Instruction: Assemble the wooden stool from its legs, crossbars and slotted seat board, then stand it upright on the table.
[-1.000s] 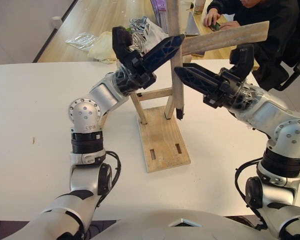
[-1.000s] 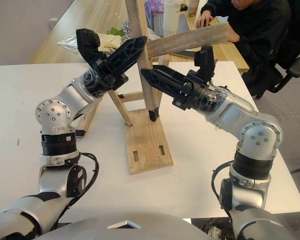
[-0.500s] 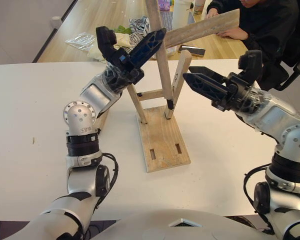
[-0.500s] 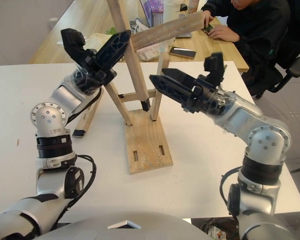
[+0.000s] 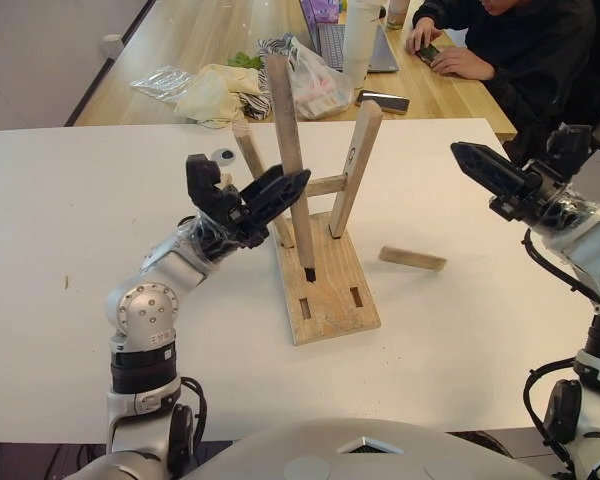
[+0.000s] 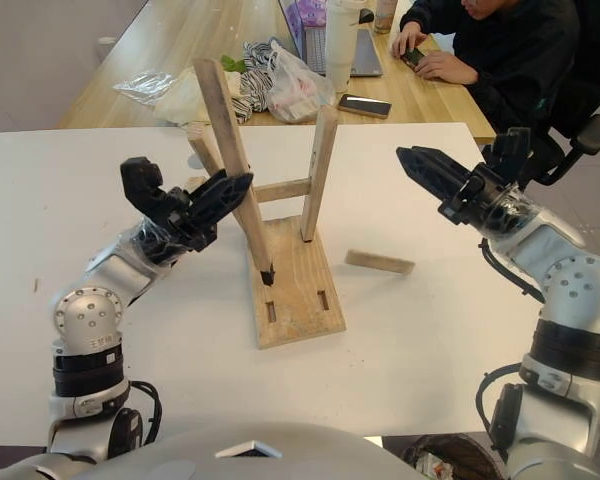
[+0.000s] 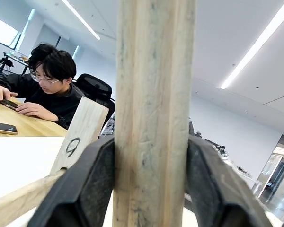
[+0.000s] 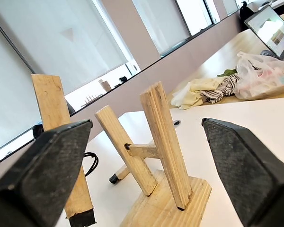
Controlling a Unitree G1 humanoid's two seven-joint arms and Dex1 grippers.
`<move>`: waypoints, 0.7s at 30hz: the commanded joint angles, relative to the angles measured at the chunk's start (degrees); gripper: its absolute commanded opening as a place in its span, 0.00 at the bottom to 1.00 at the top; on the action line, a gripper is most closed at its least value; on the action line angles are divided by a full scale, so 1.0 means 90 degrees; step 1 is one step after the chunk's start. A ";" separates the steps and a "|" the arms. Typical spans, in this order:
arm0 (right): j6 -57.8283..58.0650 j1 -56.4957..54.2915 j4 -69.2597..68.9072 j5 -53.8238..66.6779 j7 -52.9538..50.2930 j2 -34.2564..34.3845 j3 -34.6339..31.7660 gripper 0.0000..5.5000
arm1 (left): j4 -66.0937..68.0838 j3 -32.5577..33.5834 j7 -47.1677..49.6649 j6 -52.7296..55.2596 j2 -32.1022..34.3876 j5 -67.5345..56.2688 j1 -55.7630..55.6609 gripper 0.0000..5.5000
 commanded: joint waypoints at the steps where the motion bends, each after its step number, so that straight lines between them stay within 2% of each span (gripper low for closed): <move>1: -0.0321 0.0508 0.0266 -0.0789 0.0285 0.0012 0.0496 0.77 | 0.0150 -0.0251 -0.0392 -0.0511 0.0173 0.0561 0.0289 0.38; 12: -0.0376 0.0513 0.0523 -0.1192 0.0525 0.0078 0.0577 0.77 | 0.0253 -0.0552 -0.0587 -0.1114 -0.0064 0.0969 0.1086 0.38; 21: -0.0276 0.0288 0.0709 -0.1347 0.0681 0.0013 0.0652 0.77 | 0.1047 -0.0742 -0.0663 -0.1844 -0.0364 0.1520 0.1338 0.38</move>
